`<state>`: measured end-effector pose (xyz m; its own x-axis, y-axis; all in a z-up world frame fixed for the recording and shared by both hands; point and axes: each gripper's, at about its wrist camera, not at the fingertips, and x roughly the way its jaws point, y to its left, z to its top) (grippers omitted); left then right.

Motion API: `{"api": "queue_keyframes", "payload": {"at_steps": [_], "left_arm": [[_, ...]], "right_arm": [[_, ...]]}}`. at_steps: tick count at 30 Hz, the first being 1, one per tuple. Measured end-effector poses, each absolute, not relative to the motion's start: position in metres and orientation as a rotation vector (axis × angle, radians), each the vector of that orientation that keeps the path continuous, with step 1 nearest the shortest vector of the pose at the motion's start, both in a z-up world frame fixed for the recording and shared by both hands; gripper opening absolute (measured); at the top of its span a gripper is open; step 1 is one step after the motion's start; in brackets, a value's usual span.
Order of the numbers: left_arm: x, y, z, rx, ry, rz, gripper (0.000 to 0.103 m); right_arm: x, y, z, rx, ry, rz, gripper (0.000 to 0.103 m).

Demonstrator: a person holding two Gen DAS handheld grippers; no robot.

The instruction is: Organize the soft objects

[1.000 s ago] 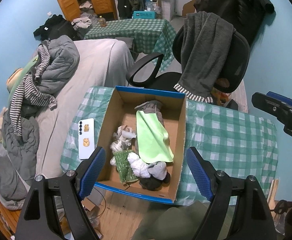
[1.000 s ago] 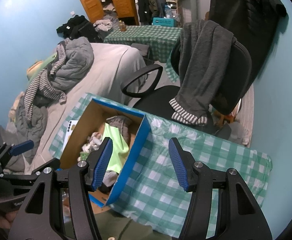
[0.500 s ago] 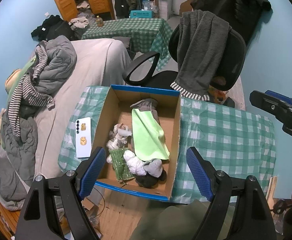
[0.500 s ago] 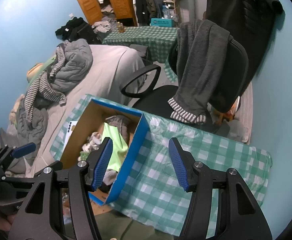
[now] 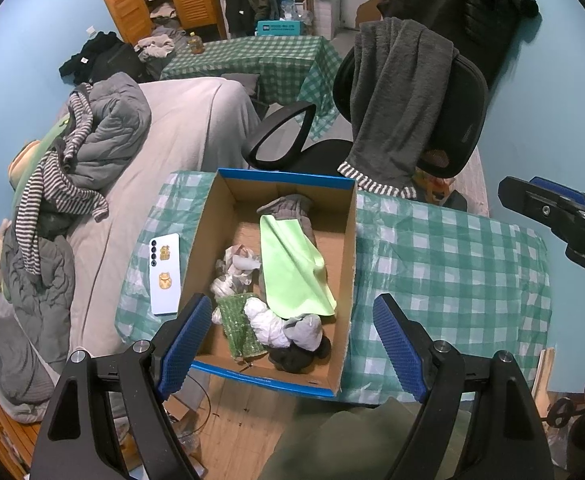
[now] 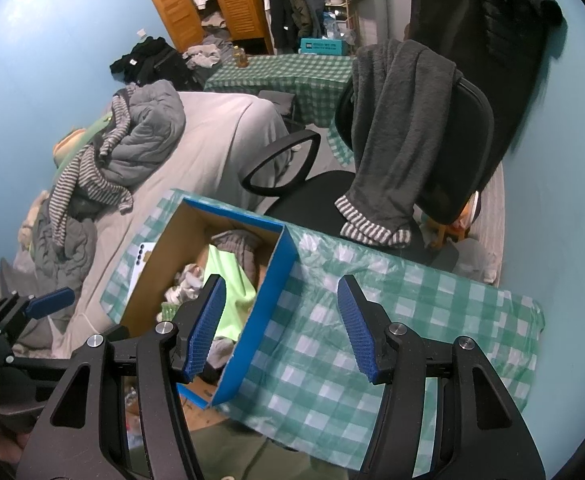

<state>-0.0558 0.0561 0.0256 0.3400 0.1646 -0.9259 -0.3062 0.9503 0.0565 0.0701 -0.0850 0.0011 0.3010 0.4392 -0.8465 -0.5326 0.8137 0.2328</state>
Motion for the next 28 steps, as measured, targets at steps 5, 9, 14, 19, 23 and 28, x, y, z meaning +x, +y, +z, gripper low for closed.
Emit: {"api": "queue_keyframes", "payload": {"at_steps": [5, 9, 14, 19, 23, 28], "left_arm": [[-0.0564, 0.0553, 0.0263, -0.139, 1.184, 0.309, 0.084], [-0.0567, 0.0551, 0.0256, -0.138, 1.186, 0.304, 0.084], [-0.0569, 0.0533, 0.0261, -0.134, 1.187, 0.303, 0.084], [-0.0555, 0.0502, 0.0271, -0.139, 1.188, 0.299, 0.084], [-0.0509, 0.0491, 0.029, -0.14, 1.188, 0.287, 0.084], [-0.0478, 0.0505, 0.0297, -0.141, 1.184, 0.284, 0.084]], "right_arm": [[0.07, -0.0861, 0.0005, -0.097, 1.088, 0.648, 0.057], [0.0711, -0.0881, 0.001, -0.096, 1.085, 0.65, 0.057], [0.0706, -0.0886, 0.0007, -0.094, 1.084, 0.65, 0.057], [0.0702, -0.0895, 0.0, -0.093, 1.084, 0.649, 0.057], [0.0704, -0.0903, -0.0002, -0.092, 1.084, 0.648, 0.057], [0.071, -0.0911, -0.0002, -0.091, 1.083, 0.648, 0.057]]}}
